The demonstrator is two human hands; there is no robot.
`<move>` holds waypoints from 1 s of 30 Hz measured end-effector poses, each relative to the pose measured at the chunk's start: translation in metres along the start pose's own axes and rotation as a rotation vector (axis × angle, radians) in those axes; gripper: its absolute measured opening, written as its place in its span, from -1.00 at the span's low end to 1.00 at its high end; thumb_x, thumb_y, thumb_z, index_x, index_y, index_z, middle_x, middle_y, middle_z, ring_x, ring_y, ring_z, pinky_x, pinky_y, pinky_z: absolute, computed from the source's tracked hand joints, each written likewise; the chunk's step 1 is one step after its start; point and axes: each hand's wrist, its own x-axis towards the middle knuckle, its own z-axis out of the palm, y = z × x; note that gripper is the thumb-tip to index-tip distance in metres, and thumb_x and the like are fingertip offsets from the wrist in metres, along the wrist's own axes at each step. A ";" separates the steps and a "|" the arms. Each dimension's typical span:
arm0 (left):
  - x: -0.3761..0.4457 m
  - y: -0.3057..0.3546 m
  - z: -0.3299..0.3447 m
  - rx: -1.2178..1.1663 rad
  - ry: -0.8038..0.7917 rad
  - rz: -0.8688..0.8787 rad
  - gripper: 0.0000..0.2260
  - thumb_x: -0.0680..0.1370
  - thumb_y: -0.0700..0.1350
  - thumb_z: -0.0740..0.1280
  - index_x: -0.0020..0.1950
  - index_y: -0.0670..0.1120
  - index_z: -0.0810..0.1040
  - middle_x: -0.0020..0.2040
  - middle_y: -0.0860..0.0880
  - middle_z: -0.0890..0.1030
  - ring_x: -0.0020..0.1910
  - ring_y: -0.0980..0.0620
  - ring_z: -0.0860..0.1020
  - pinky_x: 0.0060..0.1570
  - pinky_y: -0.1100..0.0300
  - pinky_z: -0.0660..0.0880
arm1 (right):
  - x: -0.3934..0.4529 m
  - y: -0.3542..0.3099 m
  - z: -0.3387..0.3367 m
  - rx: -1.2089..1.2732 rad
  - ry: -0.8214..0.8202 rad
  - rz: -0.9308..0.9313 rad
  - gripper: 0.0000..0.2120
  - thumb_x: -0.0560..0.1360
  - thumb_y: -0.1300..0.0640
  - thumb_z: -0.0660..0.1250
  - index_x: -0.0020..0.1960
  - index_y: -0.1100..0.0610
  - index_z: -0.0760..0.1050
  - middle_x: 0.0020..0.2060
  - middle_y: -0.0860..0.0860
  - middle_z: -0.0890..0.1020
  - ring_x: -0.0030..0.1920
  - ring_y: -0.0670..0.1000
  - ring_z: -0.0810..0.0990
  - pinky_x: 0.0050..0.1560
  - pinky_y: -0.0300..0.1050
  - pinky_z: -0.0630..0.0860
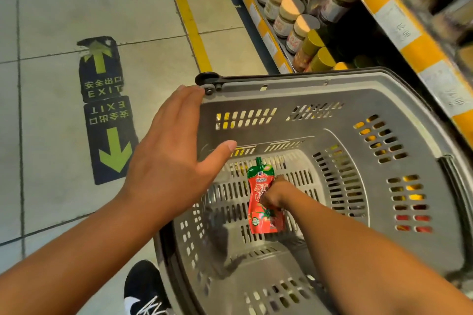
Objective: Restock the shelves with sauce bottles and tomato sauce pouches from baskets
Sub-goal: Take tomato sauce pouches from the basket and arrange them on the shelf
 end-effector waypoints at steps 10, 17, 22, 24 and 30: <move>0.001 -0.003 0.002 0.031 0.018 0.040 -0.22 0.57 0.32 0.29 0.68 0.04 0.08 0.66 0.10 0.13 0.63 0.14 0.06 0.52 0.13 0.15 | 0.002 -0.008 0.004 0.055 -0.010 -0.030 -0.57 0.37 0.15 0.64 0.18 0.18 0.59 0.09 0.13 0.69 0.08 0.18 0.69 0.18 0.16 0.64; 0.003 -0.001 0.003 0.098 -0.007 0.050 -0.19 0.57 0.36 0.22 0.69 0.02 0.02 0.68 0.08 0.06 0.66 0.11 0.00 0.53 0.05 0.16 | -0.001 -0.016 -0.010 -0.050 0.035 -0.065 -0.49 0.27 0.17 0.65 0.16 0.22 0.59 0.06 0.17 0.69 0.04 0.20 0.70 0.09 0.08 0.68; 0.005 0.010 0.004 0.110 -0.021 0.048 -0.20 0.58 0.35 0.21 0.69 0.03 0.01 0.68 0.06 0.05 0.66 0.08 0.00 0.51 -0.05 0.25 | -0.042 -0.012 -0.049 -0.130 0.136 -0.124 -0.71 0.33 0.23 0.57 0.03 0.23 0.64 -0.09 0.15 0.64 -0.02 0.17 0.67 -0.17 -0.11 0.51; 0.005 0.012 0.004 0.131 -0.029 0.052 -0.21 0.59 0.34 0.21 0.69 0.00 0.03 0.68 0.04 0.07 0.66 0.06 0.02 0.49 -0.11 0.30 | -0.064 -0.006 -0.067 -0.102 0.202 -0.161 -0.71 0.31 0.20 0.60 -0.01 0.18 0.66 -0.13 0.12 0.66 -0.08 0.15 0.65 -0.16 -0.10 0.52; 0.003 0.023 0.004 0.213 -0.030 0.088 -0.22 0.60 0.30 0.23 0.66 -0.10 0.09 0.66 -0.05 0.14 0.64 -0.04 0.11 0.47 -0.14 0.36 | -0.146 0.027 -0.119 0.036 0.379 -0.299 -0.77 0.40 0.20 0.59 0.03 0.15 0.69 -0.06 0.08 0.74 -0.04 0.11 0.68 0.06 0.04 0.64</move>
